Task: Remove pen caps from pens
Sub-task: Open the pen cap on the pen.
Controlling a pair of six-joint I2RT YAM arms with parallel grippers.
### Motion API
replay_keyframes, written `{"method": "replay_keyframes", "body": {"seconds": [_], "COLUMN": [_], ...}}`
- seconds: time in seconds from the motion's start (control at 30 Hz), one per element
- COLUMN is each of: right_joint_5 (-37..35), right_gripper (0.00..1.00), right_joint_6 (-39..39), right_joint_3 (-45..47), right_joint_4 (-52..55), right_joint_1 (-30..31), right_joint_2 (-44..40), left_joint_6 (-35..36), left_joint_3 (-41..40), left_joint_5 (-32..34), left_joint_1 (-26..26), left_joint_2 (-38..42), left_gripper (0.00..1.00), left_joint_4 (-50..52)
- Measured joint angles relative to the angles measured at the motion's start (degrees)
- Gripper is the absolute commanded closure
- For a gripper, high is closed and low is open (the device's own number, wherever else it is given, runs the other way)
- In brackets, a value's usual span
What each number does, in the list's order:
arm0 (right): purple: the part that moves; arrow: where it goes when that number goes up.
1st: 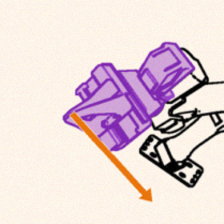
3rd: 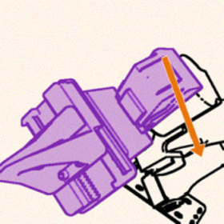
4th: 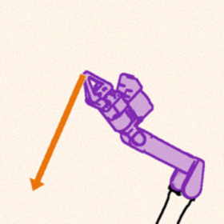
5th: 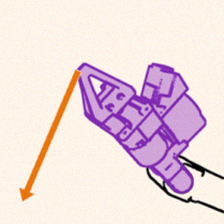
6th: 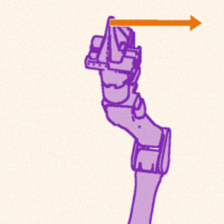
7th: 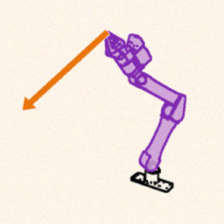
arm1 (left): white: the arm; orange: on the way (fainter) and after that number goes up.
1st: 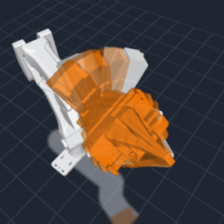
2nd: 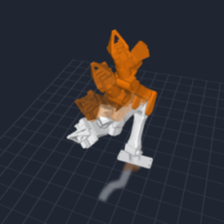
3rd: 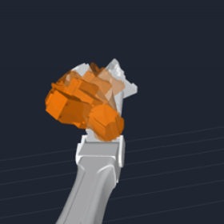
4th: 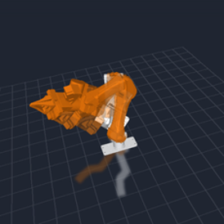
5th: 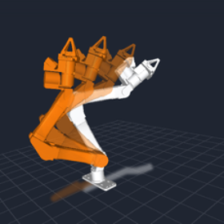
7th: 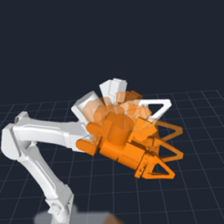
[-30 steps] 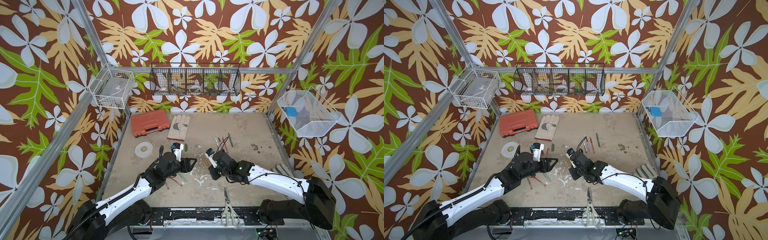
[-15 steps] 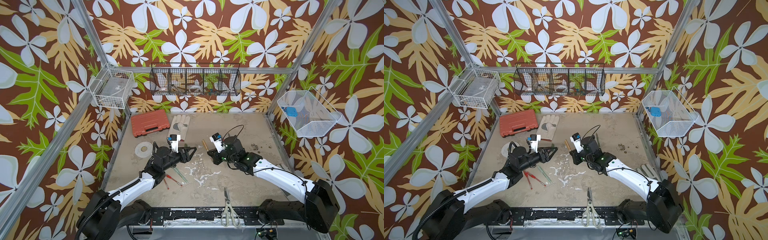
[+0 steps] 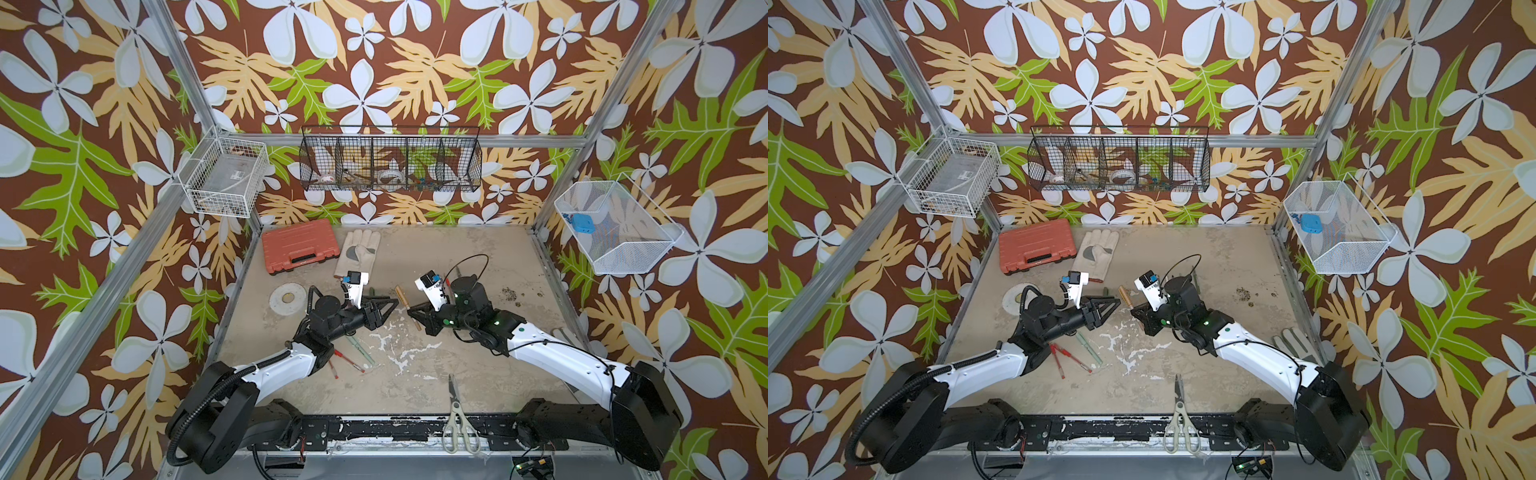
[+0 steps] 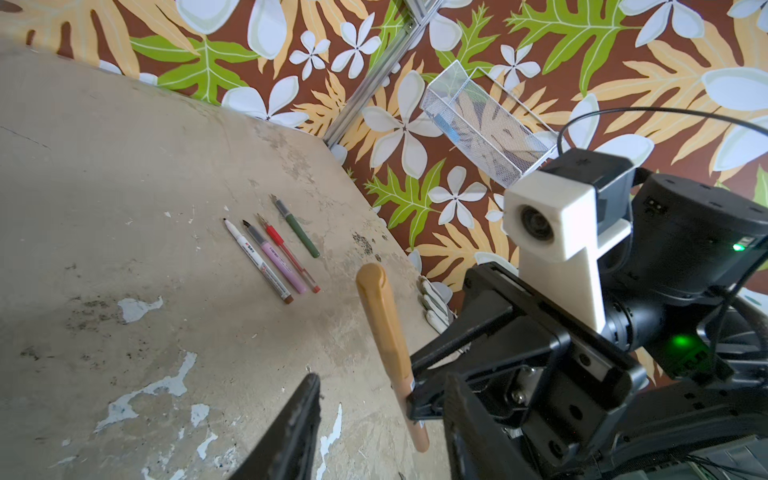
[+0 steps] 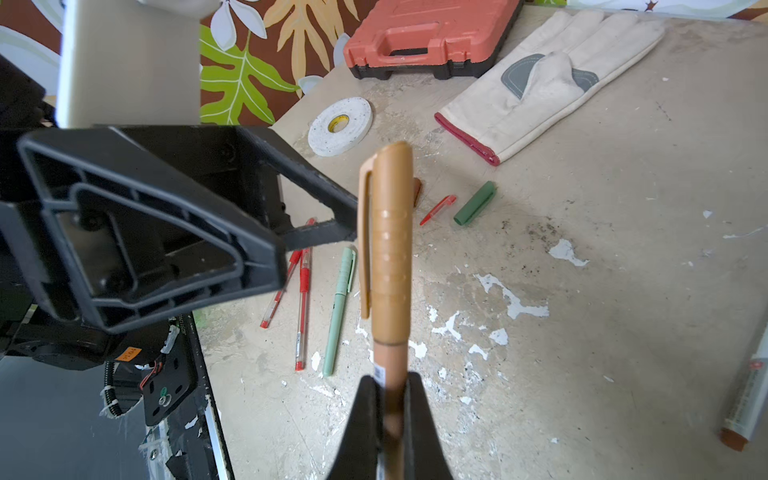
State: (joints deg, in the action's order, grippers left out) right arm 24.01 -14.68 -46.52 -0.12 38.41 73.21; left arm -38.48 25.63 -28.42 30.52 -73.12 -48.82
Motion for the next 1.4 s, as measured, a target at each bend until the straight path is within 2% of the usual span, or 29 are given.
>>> {"method": "replay_keyframes", "body": {"seconds": [0.23,0.5,0.67,0.77,0.8,0.83,1.0,1.07,1.17,1.4], "right_joint_5": [2.43,2.97,3.06,3.04,2.99,2.99,1.57,1.29,0.98,1.01], "right_gripper": [0.95,0.95,0.95,0.95,0.92,0.89,0.56,0.47,0.42,0.43], "right_joint_6": [0.11,1.40,1.90,2.67,2.67,2.69,2.67,2.73,3.15,4.39], "right_joint_3": [0.00,-0.02,-0.33,-0.31,-0.31,-0.31,-0.31,-0.37,-0.90,-0.31], "right_joint_4": [-0.46,-0.74,-1.38,-1.51,-1.46,-1.51,-1.55,-1.55,-1.60,-2.08], "right_joint_1": [0.17,2.84,3.72,3.89,3.87,3.82,3.82,3.82,3.82,3.82], "right_joint_2": [1.25,1.36,1.68,1.70,1.70,1.70,0.92,0.24,-0.42,-3.39], "left_joint_6": [-0.92,-2.12,-2.32,-2.99,-3.10,-3.08,-2.49,-1.64,0.04,1.75], "left_joint_3": [-0.09,-0.09,-0.17,-0.17,-0.17,-0.17,-0.44,-1.03,-1.66,-1.70], "left_joint_5": [-2.08,-2.73,-2.64,-2.86,-2.89,-2.91,-3.10,-3.10,-2.82,-1.86], "left_joint_1": [0.02,0.02,0.02,0.02,0.00,0.00,0.02,0.02,0.02,0.02], "left_joint_2": [-0.46,-1.86,-1.03,-0.92,-0.94,-0.98,0.11,1.77,4.28,5.18], "left_gripper": [0.55,0.66,0.82,0.96,1.00,1.00,1.00,1.00,1.00,1.00], "left_joint_4": [-3.04,-4.02,-4.09,-4.33,-4.35,-4.46,-4.48,-4.48,-4.02,-3.21]}}
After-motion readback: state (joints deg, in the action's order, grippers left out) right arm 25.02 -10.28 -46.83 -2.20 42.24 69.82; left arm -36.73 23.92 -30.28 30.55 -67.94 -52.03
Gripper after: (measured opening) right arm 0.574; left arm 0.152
